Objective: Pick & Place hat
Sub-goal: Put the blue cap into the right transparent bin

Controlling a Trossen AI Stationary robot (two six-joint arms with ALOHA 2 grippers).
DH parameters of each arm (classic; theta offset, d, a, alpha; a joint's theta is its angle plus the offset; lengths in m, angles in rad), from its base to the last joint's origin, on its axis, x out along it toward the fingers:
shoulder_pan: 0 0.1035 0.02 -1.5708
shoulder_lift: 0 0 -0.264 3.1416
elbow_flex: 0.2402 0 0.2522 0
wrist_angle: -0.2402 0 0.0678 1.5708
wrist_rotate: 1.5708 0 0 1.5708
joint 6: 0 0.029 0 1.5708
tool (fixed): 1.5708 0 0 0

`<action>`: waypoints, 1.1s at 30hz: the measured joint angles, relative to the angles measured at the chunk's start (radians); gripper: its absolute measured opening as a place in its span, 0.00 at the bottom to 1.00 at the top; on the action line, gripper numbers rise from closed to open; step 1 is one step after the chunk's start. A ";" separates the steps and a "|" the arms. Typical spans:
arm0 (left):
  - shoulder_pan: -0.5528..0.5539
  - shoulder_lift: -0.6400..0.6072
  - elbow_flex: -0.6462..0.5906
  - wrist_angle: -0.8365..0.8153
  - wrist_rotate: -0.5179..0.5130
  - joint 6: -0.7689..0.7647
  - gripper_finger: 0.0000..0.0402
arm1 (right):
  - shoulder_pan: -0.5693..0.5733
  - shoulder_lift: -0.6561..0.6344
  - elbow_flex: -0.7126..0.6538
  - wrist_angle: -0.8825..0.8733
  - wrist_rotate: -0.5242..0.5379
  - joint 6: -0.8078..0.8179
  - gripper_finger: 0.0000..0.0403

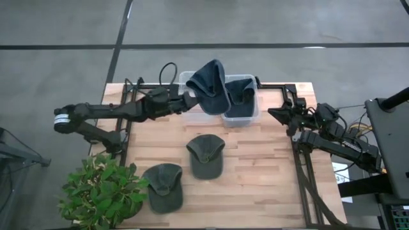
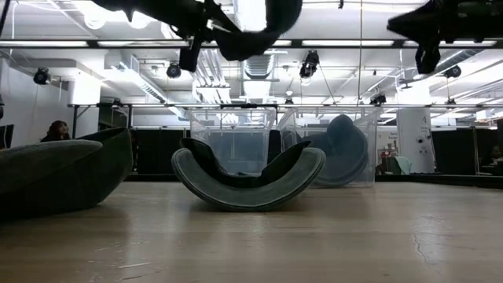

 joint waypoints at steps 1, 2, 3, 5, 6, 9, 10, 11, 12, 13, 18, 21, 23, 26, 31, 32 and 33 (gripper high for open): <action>0.000 0.014 0.016 -0.019 -0.006 0.018 0.01 | 0.000 0.000 0.000 0.023 -0.014 -0.013 0.10; -0.002 0.031 0.036 -0.042 -0.012 0.041 0.01 | 0.000 0.000 0.000 0.042 -0.021 -0.027 0.10; -0.003 0.048 0.059 -0.064 -0.021 0.067 0.01 | 0.000 0.000 0.000 0.060 -0.033 -0.039 0.10; -0.003 0.088 0.117 -0.100 -0.031 0.125 0.01 | 0.000 0.005 0.001 0.076 -0.045 -0.059 0.10; -0.003 0.108 0.152 -0.120 -0.033 0.157 0.01 | 0.000 0.010 0.005 0.072 -0.046 -0.065 0.10; -0.003 0.173 0.270 -0.197 -0.049 0.258 0.01 | 0.000 0.037 0.018 0.072 -0.046 -0.073 0.10; -0.003 0.196 0.310 -0.227 -0.058 0.294 0.01 | 0.000 0.049 0.024 0.071 -0.046 -0.080 0.10; -0.002 0.218 0.355 -0.261 -0.069 0.330 0.01 | 0.000 0.064 0.035 0.071 -0.046 -0.091 0.10; -0.002 0.239 0.398 -0.292 -0.081 0.363 0.01 | 0.000 0.078 0.046 0.071 -0.047 -0.099 0.10; -0.003 0.261 0.439 -0.316 -0.094 0.396 0.01 | 0.000 0.095 0.057 0.071 -0.047 -0.105 0.10; -0.004 0.358 0.610 -0.413 -0.111 0.528 0.01 | 0.000 0.207 0.141 0.064 -0.098 -0.150 0.16; -0.004 0.396 0.667 -0.432 -0.117 0.569 0.01 | 0.000 0.288 0.203 0.041 -0.103 -0.191 0.23; -0.004 0.412 0.683 -0.434 -0.119 0.586 0.01 | 0.000 0.344 0.254 -0.013 -0.102 -0.241 0.27; -0.005 0.423 0.688 -0.440 -0.133 0.598 0.01 | 0.000 0.432 0.335 -0.102 -0.096 -0.315 0.33; -0.008 0.421 0.679 -0.448 -0.198 0.628 0.01 | 0.000 0.565 0.471 -0.223 -0.029 -0.412 0.39; -0.009 0.420 0.679 -0.451 -0.215 0.639 0.01 | 0.000 0.588 0.495 -0.236 -0.007 -0.420 0.40; -0.012 0.420 0.679 -0.452 -0.236 0.648 0.01 | 0.000 0.614 0.519 -0.255 0.013 -0.430 0.40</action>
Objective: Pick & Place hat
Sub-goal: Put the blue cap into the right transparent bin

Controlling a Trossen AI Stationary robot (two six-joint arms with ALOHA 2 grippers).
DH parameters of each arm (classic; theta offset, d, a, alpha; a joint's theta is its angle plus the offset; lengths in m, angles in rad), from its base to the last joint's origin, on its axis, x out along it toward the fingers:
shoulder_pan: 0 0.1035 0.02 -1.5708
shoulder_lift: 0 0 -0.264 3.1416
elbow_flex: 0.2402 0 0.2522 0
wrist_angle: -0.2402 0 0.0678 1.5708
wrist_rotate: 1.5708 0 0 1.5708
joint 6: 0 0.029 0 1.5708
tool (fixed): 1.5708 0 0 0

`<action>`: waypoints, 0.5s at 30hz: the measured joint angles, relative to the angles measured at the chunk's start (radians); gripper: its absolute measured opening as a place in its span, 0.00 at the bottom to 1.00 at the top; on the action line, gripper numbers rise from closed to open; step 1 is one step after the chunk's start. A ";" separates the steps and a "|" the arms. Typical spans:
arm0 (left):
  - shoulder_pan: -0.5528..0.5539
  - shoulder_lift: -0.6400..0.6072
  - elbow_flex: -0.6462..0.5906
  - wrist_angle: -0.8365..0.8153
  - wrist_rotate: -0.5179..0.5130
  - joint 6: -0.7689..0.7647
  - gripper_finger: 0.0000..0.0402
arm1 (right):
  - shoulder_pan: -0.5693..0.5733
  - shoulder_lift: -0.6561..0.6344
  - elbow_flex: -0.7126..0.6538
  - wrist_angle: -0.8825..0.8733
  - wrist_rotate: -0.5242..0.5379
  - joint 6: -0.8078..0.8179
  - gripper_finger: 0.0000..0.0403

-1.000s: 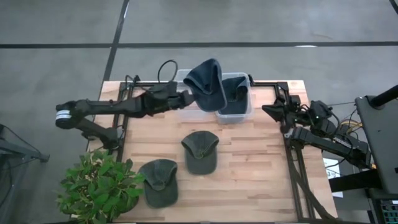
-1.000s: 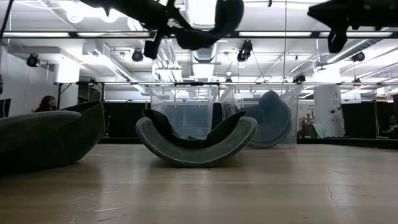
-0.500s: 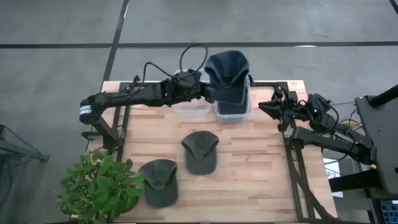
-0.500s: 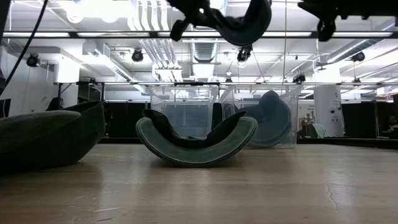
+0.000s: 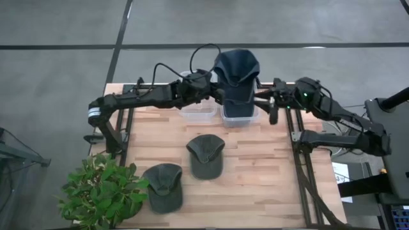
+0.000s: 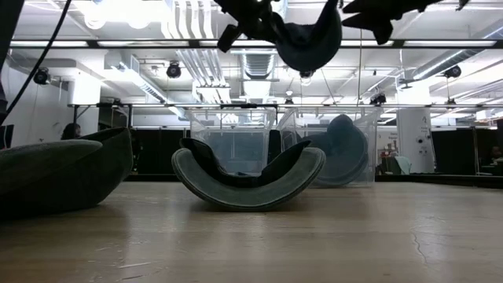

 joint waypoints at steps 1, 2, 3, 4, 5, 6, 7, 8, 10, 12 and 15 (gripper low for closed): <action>-0.002 0.000 0.000 -0.001 -0.023 0.009 0.01 | 0.000 0.023 0.020 -0.015 0.019 -0.006 0.40; -0.004 -0.001 0.000 -0.003 -0.048 0.016 0.01 | 0.000 0.044 0.039 -0.025 0.033 -0.010 0.40; -0.005 -0.002 0.000 -0.003 -0.067 0.020 0.01 | 0.000 0.065 0.056 -0.029 0.042 -0.014 0.40; -0.006 -0.002 0.000 -0.003 -0.085 0.023 0.01 | 0.000 0.083 0.071 -0.029 0.052 -0.017 0.40; -0.006 -0.002 0.000 -0.003 -0.097 0.025 0.01 | 0.000 0.100 0.084 -0.031 0.062 -0.017 0.39; -0.007 -0.002 0.000 -0.004 -0.107 0.024 0.01 | 0.000 0.117 0.095 -0.032 0.076 -0.018 0.39; -0.007 -0.002 0.000 -0.006 -0.110 0.024 0.01 | 0.000 0.134 0.104 -0.033 0.097 -0.018 0.39; -0.007 -0.002 0.000 -0.008 -0.116 0.025 0.01 | 0.000 0.149 0.113 -0.034 0.123 -0.017 0.38; -0.007 -0.002 0.000 -0.008 -0.135 0.025 0.01 | 0.000 0.178 0.128 -0.036 0.166 -0.017 0.38; -0.008 -0.004 0.000 -0.011 -0.154 0.025 0.01 | 0.000 0.201 0.140 -0.036 0.200 -0.018 0.37; -0.009 -0.007 0.000 -0.025 -0.163 0.025 0.01 | 0.000 0.226 0.158 -0.065 0.245 -0.017 0.36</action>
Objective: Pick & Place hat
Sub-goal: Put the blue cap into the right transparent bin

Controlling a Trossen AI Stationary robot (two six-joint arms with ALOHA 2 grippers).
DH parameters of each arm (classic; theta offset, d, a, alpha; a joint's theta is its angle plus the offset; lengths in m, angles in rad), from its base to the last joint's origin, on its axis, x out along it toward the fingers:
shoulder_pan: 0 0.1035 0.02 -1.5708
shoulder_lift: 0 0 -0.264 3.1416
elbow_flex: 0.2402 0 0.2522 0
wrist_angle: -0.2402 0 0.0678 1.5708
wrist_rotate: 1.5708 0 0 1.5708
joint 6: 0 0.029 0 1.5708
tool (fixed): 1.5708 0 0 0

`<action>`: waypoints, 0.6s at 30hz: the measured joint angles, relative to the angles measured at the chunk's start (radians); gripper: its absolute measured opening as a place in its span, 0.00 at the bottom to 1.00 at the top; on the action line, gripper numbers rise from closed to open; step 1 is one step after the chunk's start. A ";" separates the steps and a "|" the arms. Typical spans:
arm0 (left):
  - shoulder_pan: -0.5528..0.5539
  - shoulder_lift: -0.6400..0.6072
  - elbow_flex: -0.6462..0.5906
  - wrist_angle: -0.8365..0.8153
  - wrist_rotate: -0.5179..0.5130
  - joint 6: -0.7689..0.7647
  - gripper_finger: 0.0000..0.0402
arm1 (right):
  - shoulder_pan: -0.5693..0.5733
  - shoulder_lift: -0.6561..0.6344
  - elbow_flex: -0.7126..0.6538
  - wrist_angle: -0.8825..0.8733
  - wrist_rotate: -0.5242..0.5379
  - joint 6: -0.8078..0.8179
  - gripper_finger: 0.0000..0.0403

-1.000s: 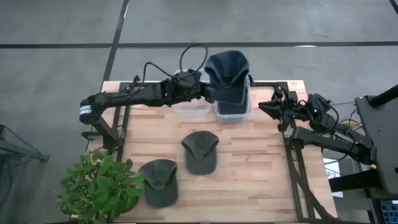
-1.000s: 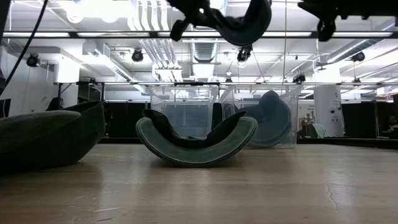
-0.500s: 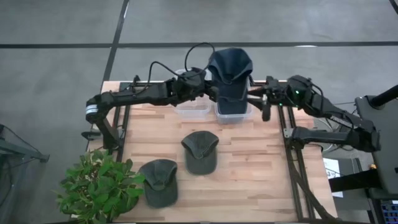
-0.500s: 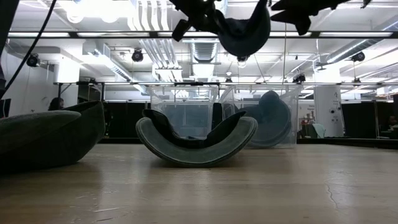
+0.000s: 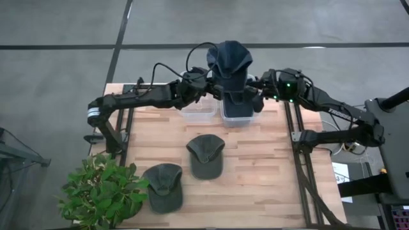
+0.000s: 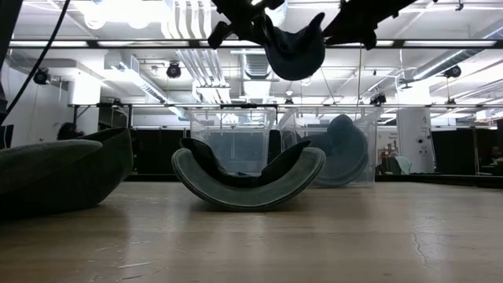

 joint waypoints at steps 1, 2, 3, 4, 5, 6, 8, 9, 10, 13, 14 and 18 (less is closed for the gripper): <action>0.000 -0.001 0.001 -0.009 -0.004 0.000 0.01 | 0.000 0.007 0.006 -0.017 0.015 0.000 0.36; -0.001 -0.001 0.002 -0.014 -0.009 -0.001 0.01 | 0.000 0.012 0.011 -0.027 0.030 -0.003 0.36; -0.002 -0.003 0.003 -0.014 -0.010 -0.001 0.01 | 0.000 0.017 0.016 -0.036 0.045 -0.005 0.36; -0.002 -0.006 0.003 -0.015 -0.010 -0.001 0.01 | 0.000 0.020 0.021 -0.039 0.050 -0.011 0.36; -0.002 -0.009 0.002 -0.013 -0.011 -0.001 0.01 | 0.000 0.022 0.026 -0.036 0.053 -0.015 0.36; -0.002 -0.011 0.003 -0.009 -0.012 0.000 0.01 | 0.000 0.024 0.032 -0.035 0.055 -0.016 0.36; -0.002 -0.014 0.002 -0.008 -0.014 0.000 0.01 | 0.000 0.023 0.039 -0.034 0.068 -0.019 0.36; -0.002 -0.014 0.002 -0.008 -0.014 0.000 0.01 | 0.000 0.021 0.041 -0.035 0.082 -0.020 0.36; -0.003 -0.014 0.002 -0.009 -0.014 0.000 0.01 | 0.001 0.017 0.042 -0.035 0.092 -0.020 0.36; -0.005 -0.014 0.005 -0.019 0.000 0.000 0.01 | 0.000 0.001 0.044 -0.032 0.099 -0.021 0.36; -0.006 -0.014 0.005 -0.018 -0.001 0.000 0.01 | 0.000 -0.005 0.044 -0.032 0.101 -0.021 0.36; -0.006 -0.014 0.004 -0.025 -0.005 0.000 0.01 | 0.000 -0.016 0.042 -0.033 0.104 -0.017 0.37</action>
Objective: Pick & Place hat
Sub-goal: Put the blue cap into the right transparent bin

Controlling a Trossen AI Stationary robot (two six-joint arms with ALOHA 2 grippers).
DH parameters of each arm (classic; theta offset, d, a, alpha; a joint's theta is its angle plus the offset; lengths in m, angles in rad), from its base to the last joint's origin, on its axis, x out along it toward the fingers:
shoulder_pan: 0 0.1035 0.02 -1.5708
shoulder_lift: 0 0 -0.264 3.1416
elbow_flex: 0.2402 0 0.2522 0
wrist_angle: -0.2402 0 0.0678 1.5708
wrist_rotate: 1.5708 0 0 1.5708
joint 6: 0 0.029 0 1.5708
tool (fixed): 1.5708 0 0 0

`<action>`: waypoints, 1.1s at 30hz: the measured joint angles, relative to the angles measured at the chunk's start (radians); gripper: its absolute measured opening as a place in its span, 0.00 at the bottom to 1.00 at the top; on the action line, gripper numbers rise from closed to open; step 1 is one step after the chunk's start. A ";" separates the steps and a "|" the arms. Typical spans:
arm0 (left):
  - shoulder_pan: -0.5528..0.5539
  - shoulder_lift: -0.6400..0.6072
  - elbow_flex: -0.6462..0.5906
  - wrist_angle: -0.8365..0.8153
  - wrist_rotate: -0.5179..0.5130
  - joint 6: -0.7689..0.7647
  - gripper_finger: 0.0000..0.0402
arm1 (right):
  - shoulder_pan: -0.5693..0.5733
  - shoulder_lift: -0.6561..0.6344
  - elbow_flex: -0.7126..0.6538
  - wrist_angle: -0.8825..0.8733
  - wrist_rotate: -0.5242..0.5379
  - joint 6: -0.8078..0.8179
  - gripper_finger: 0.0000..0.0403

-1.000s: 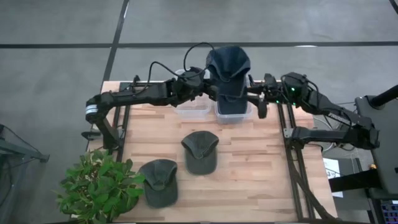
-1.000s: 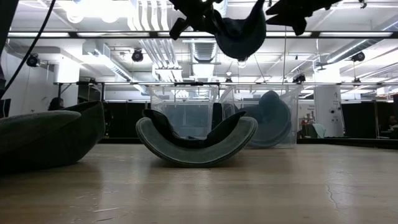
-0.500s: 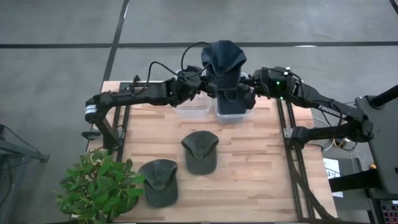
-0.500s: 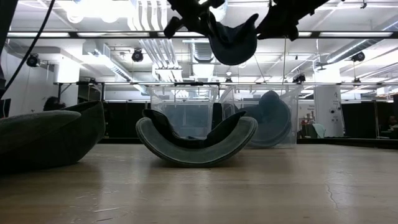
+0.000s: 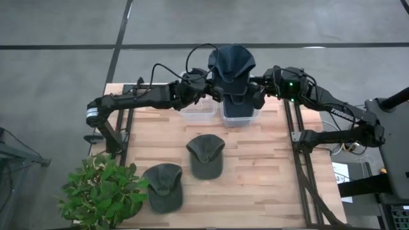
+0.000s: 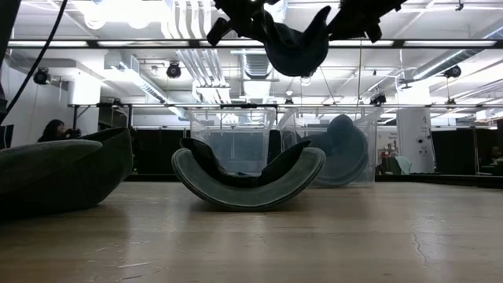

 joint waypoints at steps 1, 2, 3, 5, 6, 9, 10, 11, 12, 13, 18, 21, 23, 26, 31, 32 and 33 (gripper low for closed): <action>0.000 0.000 0.000 -0.001 -0.003 0.000 0.01 | 0.000 0.000 -0.001 -0.002 0.001 0.000 0.37; 0.000 0.000 0.000 -0.001 -0.006 -0.001 0.01 | 0.000 0.000 -0.001 -0.002 0.003 0.000 0.37; -0.002 0.000 0.000 -0.001 -0.009 -0.001 0.01 | 0.000 0.000 -0.001 -0.001 0.004 0.000 0.37; -0.008 0.000 0.003 -0.002 -0.012 -0.001 0.01 | 0.000 0.006 -0.001 0.001 0.007 -0.001 0.37; -0.011 0.000 0.004 -0.001 -0.014 -0.001 0.01 | 0.000 0.011 -0.001 0.003 0.013 -0.002 0.37; -0.021 0.000 0.005 0.006 -0.017 -0.001 0.01 | 0.000 0.033 -0.001 0.026 0.018 -0.012 0.37; -0.023 0.000 0.005 0.011 -0.016 -0.001 0.01 | 0.000 0.041 -0.001 0.041 0.010 -0.012 0.36; -0.024 0.000 0.004 0.013 -0.016 -0.001 0.01 | 0.000 0.049 -0.001 0.056 -0.003 -0.011 0.36; -0.025 0.000 0.003 0.015 -0.016 -0.002 0.01 | 0.000 0.058 -0.001 0.071 -0.008 -0.011 0.36; -0.025 0.000 0.002 0.016 -0.016 -0.005 0.01 | 0.000 0.065 -0.001 0.080 -0.009 -0.011 0.36; -0.029 0.000 -0.001 0.015 -0.008 -0.009 0.01 | 0.000 0.098 0.010 0.073 -0.003 0.018 0.30; -0.028 0.000 -0.001 0.015 0.007 -0.012 0.02 | 0.000 0.106 0.015 0.073 0.002 0.028 0.20; -0.028 0.000 -0.001 0.016 0.016 -0.012 0.06 | -0.001 0.109 0.015 0.074 0.012 0.031 0.10; -0.029 0.001 -0.002 0.015 0.045 -0.011 0.11 | -0.001 0.107 0.015 0.078 0.026 0.030 0.04; -0.028 0.001 -0.002 0.017 0.077 0.018 0.14 | 0.000 0.097 0.015 0.069 0.050 0.029 0.03; -0.028 0.001 -0.002 0.016 0.079 0.030 0.14 | 0.000 0.094 0.015 0.067 0.050 0.030 0.03; -0.028 0.001 -0.001 0.016 0.080 0.043 0.14 | 0.000 0.091 0.015 0.065 0.053 0.036 0.03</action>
